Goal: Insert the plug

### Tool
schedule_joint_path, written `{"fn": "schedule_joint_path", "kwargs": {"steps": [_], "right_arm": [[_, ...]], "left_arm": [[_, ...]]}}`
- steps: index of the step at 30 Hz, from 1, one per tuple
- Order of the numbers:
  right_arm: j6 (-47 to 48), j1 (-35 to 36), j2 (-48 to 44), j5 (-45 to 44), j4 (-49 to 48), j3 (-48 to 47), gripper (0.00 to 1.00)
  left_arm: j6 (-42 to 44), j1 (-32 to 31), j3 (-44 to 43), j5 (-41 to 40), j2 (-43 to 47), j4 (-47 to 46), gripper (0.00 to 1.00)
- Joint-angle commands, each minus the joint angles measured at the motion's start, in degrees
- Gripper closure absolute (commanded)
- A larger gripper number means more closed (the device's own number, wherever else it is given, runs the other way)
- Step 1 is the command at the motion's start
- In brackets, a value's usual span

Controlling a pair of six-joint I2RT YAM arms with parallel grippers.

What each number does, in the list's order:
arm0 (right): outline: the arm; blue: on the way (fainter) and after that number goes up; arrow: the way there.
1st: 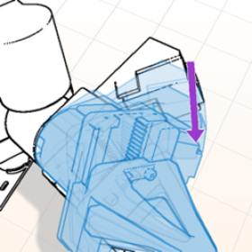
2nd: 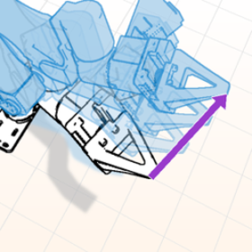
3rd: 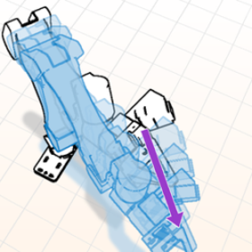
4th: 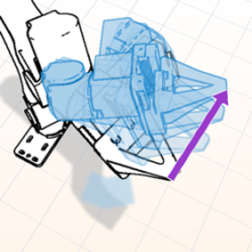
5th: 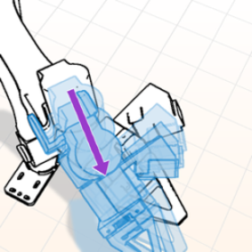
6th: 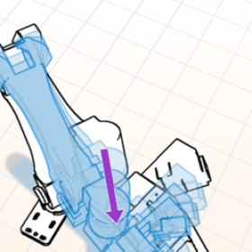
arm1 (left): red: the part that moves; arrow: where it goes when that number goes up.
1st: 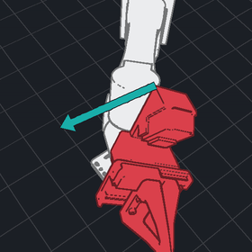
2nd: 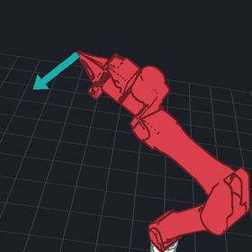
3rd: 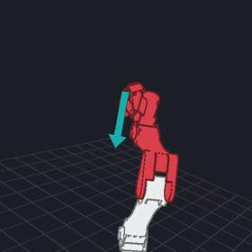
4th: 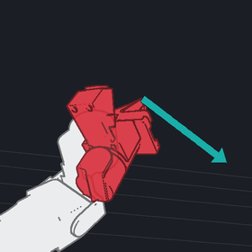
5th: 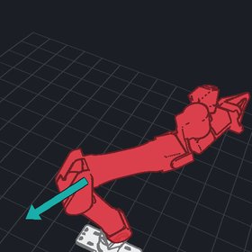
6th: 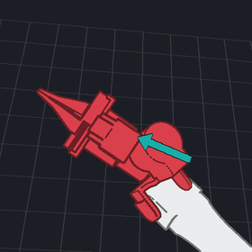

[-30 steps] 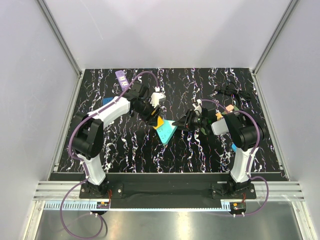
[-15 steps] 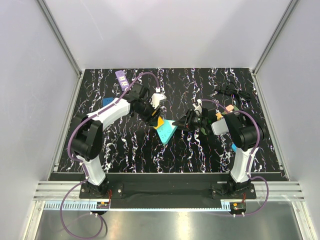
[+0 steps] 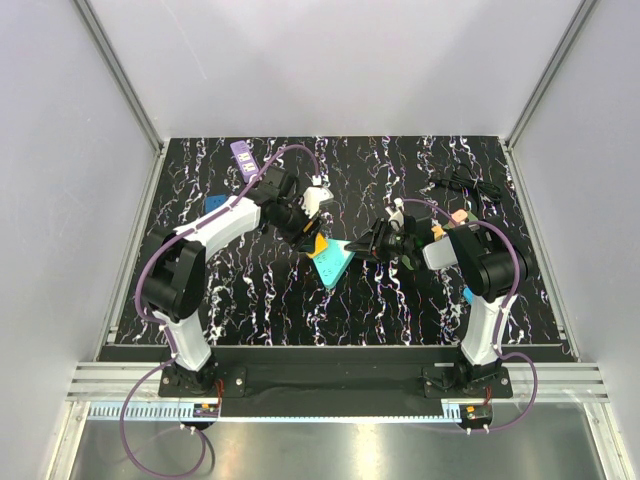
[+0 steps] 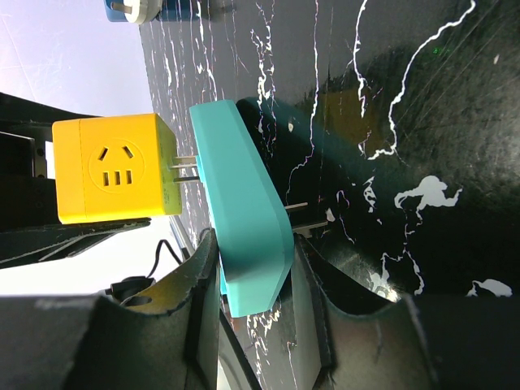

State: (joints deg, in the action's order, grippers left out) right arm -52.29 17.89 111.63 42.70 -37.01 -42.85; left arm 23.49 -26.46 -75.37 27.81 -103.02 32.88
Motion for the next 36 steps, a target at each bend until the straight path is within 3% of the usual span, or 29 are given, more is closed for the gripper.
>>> {"fn": "schedule_joint_path", "kwargs": {"steps": [1, 36], "right_arm": [[2.90, 0.74, -0.10, 0.46, 2.47, -0.57, 1.00], [3.51, 0.83, -0.01, 1.95, 2.56, -0.92, 1.00]], "left_arm": [[1.21, 0.09, -0.65, -3.20, 1.24, -4.76, 1.00], [2.88, 1.32, -3.99, 1.98, 1.68, -0.36, 1.00]]}}
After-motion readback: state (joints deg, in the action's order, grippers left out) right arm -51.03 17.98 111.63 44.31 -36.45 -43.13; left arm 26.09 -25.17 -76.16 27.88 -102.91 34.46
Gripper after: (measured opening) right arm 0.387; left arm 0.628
